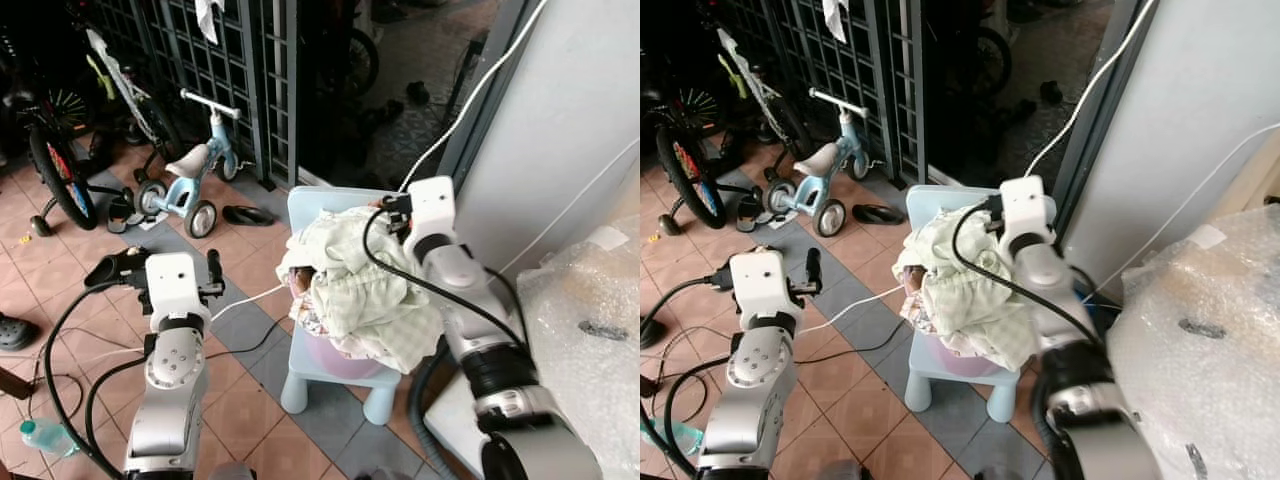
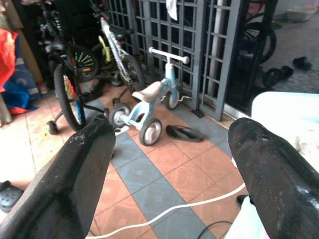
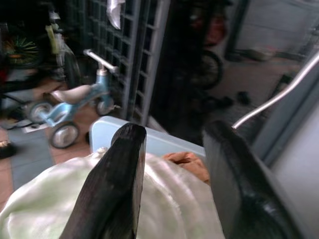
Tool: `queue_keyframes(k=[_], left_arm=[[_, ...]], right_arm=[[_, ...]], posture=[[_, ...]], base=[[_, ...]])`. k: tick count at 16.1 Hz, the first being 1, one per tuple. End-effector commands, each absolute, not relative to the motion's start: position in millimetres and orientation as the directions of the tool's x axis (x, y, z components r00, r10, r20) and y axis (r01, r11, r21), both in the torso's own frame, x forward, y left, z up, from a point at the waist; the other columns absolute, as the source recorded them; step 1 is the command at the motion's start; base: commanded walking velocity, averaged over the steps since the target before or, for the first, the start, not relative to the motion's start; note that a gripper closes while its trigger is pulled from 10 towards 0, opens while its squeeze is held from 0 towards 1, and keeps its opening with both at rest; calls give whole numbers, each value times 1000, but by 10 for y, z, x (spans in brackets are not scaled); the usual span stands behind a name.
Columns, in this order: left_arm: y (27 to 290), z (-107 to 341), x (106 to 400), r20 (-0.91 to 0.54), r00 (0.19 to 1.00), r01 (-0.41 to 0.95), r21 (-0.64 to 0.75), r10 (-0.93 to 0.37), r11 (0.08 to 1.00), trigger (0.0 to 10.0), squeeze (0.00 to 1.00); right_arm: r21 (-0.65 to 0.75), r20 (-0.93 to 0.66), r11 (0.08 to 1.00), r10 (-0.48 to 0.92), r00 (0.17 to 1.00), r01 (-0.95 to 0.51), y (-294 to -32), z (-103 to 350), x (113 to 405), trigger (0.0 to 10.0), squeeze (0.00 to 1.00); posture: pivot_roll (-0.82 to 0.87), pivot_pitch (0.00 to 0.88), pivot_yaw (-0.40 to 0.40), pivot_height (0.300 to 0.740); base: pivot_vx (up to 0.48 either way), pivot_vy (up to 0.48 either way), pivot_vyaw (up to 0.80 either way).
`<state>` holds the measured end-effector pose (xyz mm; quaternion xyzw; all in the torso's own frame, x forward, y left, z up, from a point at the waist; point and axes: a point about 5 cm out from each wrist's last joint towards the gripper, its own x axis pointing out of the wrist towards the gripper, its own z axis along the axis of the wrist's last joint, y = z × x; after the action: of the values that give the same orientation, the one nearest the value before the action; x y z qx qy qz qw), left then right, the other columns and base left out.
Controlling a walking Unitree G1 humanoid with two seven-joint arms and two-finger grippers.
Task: Clothes washing
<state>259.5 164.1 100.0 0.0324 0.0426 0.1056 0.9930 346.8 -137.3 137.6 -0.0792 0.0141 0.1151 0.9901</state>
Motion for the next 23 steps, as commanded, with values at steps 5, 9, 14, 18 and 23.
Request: queue_keyframes(k=[5, 9, 14, 18, 23], left_arm=[[1654, 1030, 2596, -76, 978, -186, 94, 193, 978, 10000, 0], [1631, 1054, 2620, -71, 981, -171, 94, 178, 981, 10000, 0], [1645, 1066, 2604, -70, 982, -170, 97, 177, 981, 10000, 0], [1678, 1068, 2565, -73, 979, -182, 102, 190, 978, 10000, 0], [1673, 1072, 2559, -75, 979, -183, 103, 191, 978, 10000, 0]], right_arm=[[-134, -215, 803, 548, 808, -581, -1355, 1195, 3077, 10000, 1000], [-104, -383, 792, 527, 759, -602, -1384, 879, 2974, 10000, 1000], [-164, -446, 835, 412, 795, -525, -1376, 787, 3069, 10000, 1000], [-253, -480, 863, 280, 831, -437, -1388, 725, 3149, 10000, 0], [-250, -503, 880, 237, 831, -403, -1328, 658, 3179, 10000, 0]], posture=[[15, 0, 2, 740], [25, 0, 10, 740], [43, 0, 5, 740], [61, 0, -8, 740], [65, 0, -13, 740]], base=[[0, 0, 0], [0, 0, 0], [0, 0, 0], [0, 0, 0], [0, 0, 0]])
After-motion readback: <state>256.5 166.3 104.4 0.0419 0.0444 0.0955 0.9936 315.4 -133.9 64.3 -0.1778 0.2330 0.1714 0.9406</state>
